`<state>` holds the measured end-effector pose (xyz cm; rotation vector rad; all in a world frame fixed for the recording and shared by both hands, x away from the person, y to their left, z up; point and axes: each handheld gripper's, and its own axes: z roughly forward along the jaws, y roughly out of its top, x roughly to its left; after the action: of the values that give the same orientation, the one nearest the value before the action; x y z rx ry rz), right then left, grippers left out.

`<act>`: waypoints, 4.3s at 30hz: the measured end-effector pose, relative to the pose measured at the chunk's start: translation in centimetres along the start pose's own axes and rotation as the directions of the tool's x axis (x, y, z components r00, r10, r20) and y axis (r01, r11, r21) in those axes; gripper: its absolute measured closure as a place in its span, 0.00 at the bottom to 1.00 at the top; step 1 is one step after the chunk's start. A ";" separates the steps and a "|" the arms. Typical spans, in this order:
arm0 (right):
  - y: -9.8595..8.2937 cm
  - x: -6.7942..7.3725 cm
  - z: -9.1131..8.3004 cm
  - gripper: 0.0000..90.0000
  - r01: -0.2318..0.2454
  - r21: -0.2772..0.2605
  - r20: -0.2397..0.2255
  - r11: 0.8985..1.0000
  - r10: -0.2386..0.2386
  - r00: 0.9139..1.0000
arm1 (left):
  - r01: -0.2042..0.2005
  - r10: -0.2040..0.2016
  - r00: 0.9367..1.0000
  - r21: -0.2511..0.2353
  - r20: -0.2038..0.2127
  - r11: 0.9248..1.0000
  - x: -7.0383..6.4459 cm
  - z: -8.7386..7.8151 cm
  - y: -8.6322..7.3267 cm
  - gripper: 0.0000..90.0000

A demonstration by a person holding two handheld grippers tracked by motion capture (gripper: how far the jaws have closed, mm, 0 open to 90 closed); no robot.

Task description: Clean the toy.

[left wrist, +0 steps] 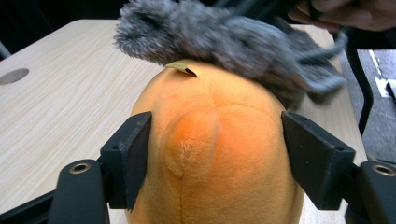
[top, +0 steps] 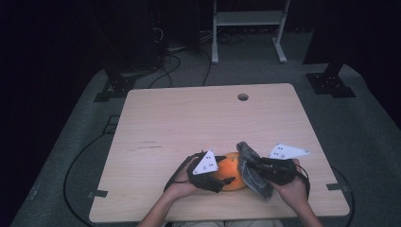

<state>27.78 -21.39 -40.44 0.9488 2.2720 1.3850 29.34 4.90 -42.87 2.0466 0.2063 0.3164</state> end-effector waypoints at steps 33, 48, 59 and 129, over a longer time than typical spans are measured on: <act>-0.5 -0.3 1.3 0.86 -0.031 -0.008 -0.026 0.999 0.031 0.999 | 0.054 -0.057 0.997 0.058 0.060 0.997 1.9 -1.9 -1.2 0.31; -1.9 -2.1 2.1 0.86 -0.183 0.002 -0.077 0.983 0.183 0.980 | 0.052 -0.059 0.994 0.081 0.087 0.995 2.4 -2.8 -1.8 0.31; -2.8 -2.9 3.0 0.86 -0.232 0.075 -0.035 0.970 0.235 0.971 | 0.066 -0.073 0.994 0.080 0.084 0.995 2.6 -3.0 -2.0 0.30; -2.0 -3.0 1.1 0.86 -0.233 -0.017 -0.060 0.972 0.231 0.971 | -0.002 -0.010 0.994 0.113 0.105 0.994 1.4 -1.4 -1.7 0.22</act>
<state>29.90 -23.30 -42.90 1.2146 2.2373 1.5477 30.20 7.24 -43.53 2.1682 0.1669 0.1966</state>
